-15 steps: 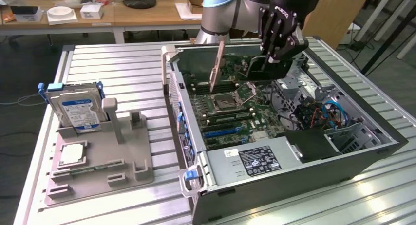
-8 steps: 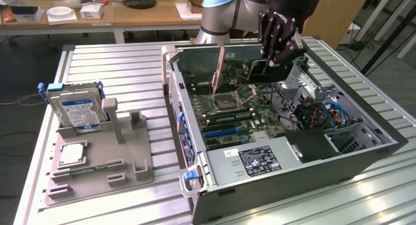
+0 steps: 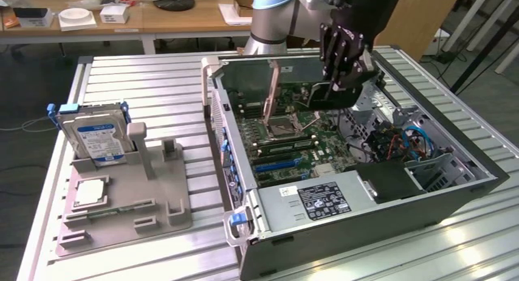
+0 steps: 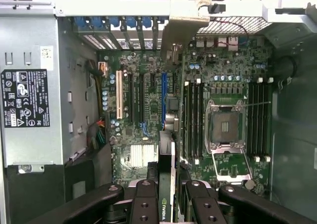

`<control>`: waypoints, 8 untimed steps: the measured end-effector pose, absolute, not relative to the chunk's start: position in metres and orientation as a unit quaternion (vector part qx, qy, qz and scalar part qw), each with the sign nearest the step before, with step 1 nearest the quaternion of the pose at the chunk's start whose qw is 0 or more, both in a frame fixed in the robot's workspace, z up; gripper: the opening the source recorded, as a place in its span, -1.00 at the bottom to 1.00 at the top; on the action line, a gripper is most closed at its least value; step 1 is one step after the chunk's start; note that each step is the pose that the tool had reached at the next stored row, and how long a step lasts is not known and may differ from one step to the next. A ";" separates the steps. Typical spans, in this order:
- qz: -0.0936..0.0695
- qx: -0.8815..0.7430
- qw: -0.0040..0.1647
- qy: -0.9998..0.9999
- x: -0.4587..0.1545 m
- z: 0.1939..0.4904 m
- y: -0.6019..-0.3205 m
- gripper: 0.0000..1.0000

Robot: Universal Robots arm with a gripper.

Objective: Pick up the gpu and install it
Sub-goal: 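Insert the gpu into the slot, then press down on the gpu until it lock into place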

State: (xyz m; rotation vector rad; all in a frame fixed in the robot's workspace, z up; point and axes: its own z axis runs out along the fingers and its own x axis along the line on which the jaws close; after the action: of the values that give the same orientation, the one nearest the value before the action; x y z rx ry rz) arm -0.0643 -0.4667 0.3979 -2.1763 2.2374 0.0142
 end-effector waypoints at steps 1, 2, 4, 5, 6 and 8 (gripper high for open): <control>0.005 -0.697 0.010 0.717 -0.064 0.396 -0.467 -0.47; 0.004 -0.697 0.010 0.717 -0.064 0.394 -0.467 -0.47; 0.004 -0.697 0.010 0.717 -0.064 0.391 -0.467 -0.47; 0.004 -0.697 0.010 0.717 -0.064 0.390 -0.467 -0.47; 0.004 -0.697 0.010 0.717 -0.064 0.390 -0.467 -0.47; 0.004 -0.697 0.010 0.717 -0.064 0.390 -0.467 -0.47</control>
State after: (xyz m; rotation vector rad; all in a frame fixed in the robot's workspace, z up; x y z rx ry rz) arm -0.0643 -0.4667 0.3903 -2.1760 2.2372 0.0131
